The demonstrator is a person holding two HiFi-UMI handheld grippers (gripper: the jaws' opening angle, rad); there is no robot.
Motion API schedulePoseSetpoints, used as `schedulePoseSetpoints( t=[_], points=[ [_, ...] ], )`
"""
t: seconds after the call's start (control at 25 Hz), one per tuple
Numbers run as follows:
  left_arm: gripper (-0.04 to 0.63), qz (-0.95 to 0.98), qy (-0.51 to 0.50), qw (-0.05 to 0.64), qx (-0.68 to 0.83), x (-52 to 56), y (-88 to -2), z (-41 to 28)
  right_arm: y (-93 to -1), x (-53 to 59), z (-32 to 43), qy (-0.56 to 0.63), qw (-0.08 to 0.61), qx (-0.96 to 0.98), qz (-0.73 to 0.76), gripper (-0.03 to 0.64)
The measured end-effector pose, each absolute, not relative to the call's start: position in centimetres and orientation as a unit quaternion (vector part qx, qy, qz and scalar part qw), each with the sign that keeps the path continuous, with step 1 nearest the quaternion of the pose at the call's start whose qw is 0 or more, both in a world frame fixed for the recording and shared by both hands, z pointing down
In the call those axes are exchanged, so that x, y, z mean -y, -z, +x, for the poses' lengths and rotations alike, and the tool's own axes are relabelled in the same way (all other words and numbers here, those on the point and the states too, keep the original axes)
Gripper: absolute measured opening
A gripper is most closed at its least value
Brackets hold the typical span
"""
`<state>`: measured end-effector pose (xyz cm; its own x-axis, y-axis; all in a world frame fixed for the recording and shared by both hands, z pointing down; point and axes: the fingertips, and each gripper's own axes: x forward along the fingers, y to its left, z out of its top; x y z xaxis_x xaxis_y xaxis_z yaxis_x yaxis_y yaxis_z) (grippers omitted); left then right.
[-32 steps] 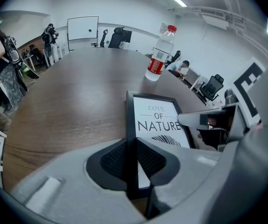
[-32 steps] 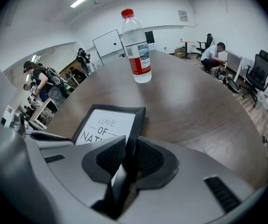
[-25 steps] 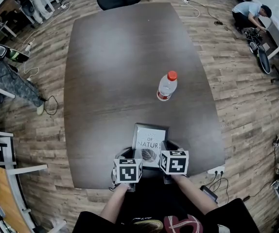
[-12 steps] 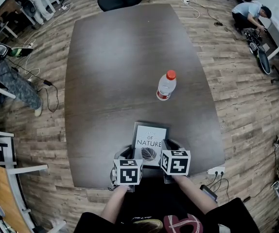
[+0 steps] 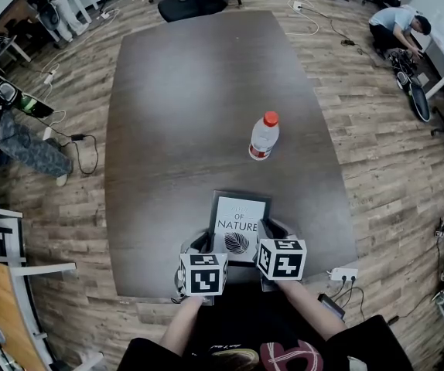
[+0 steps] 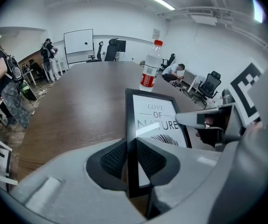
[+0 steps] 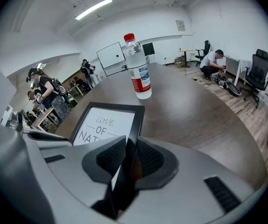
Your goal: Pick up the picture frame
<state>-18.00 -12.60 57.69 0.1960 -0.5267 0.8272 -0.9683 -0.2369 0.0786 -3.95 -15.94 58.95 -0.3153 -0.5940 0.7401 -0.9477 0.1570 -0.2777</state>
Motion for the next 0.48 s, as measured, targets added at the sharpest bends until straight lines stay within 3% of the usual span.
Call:
schedulePoseSetpoints(
  t=[0.48],
  points=[
    [0.072,0.713,-0.326,0.291,0.548,12.1,-55.6,-17.5,-56.8,15.5,-3.4,-0.350,0.210,0.734,0.542,0.083]
  ],
)
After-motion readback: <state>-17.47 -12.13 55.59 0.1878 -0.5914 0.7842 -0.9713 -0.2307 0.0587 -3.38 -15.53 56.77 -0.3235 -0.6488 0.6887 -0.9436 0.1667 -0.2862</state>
